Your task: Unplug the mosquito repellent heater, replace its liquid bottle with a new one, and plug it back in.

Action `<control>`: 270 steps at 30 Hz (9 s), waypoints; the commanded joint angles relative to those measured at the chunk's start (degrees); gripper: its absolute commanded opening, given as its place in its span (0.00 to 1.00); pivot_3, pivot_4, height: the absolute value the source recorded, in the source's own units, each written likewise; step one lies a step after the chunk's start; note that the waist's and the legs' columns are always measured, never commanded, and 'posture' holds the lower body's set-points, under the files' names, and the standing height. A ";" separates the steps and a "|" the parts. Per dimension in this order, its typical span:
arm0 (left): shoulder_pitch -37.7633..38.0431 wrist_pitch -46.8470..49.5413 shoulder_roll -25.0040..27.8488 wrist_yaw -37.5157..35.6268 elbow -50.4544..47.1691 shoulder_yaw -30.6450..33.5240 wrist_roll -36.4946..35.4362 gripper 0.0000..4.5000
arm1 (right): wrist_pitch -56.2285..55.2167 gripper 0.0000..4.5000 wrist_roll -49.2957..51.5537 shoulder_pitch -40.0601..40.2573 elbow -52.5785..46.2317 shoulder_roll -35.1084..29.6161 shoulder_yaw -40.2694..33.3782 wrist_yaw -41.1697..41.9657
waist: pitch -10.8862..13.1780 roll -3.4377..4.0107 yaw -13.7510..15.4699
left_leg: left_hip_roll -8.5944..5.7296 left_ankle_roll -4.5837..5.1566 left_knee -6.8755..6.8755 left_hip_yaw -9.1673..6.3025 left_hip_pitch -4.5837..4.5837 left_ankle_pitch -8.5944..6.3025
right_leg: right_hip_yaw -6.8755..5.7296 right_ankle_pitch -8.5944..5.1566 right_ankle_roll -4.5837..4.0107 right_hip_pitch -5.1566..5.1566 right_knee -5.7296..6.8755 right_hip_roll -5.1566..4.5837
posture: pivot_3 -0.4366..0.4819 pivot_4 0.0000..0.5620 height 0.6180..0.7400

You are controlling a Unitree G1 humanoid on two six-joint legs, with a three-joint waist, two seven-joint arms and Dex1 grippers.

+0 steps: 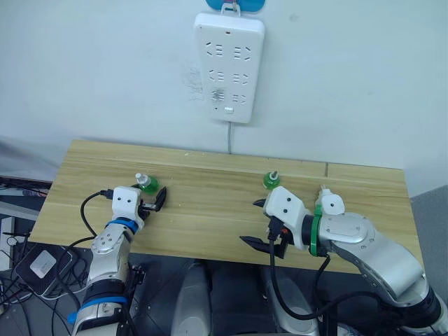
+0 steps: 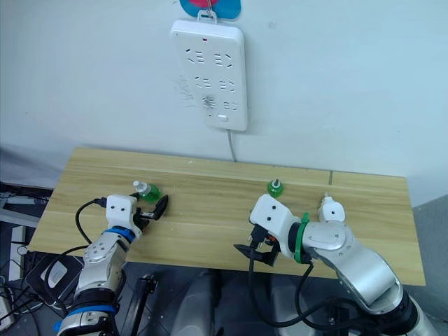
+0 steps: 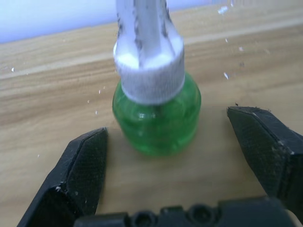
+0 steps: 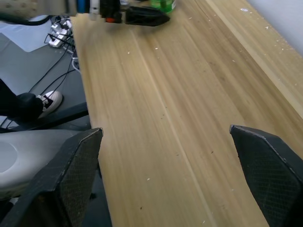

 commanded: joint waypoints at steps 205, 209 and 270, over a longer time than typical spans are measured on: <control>-5.49 21.87 8.32 -40.29 -42.83 -22.42 -13.00 0.52 | -21.78 1.00 14.31 -6.62 10.36 -2.73 -14.99 11.03 | -10.06 -0.37 -4.48 | -0.03 -0.59 0.00 -1.54 0.08 0.76 | -1.50 0.04 -0.50 0.42 0.63 0.24 | 0.26 0.28 0.93; -5.57 21.69 8.27 -39.84 -42.48 -22.26 -12.96 0.52 | -20.18 1.00 17.57 -5.63 8.54 -3.83 -14.86 12.04 | -10.06 -0.37 -4.87 | 0.01 -0.59 -0.02 -1.54 0.10 0.76 | -1.49 0.03 -0.50 0.40 0.63 0.28 | 0.26 0.28 0.93; 3.53 18.88 12.26 -36.56 -36.22 -18.79 -8.71 0.52 | -20.00 0.06 17.85 -9.90 12.63 -3.61 -15.61 5.16 | -10.08 -0.37 -5.81 | 0.01 -0.58 -0.14 -1.53 0.07 0.76 | -1.48 0.03 -0.50 0.35 0.60 0.25 | 0.26 0.30 0.93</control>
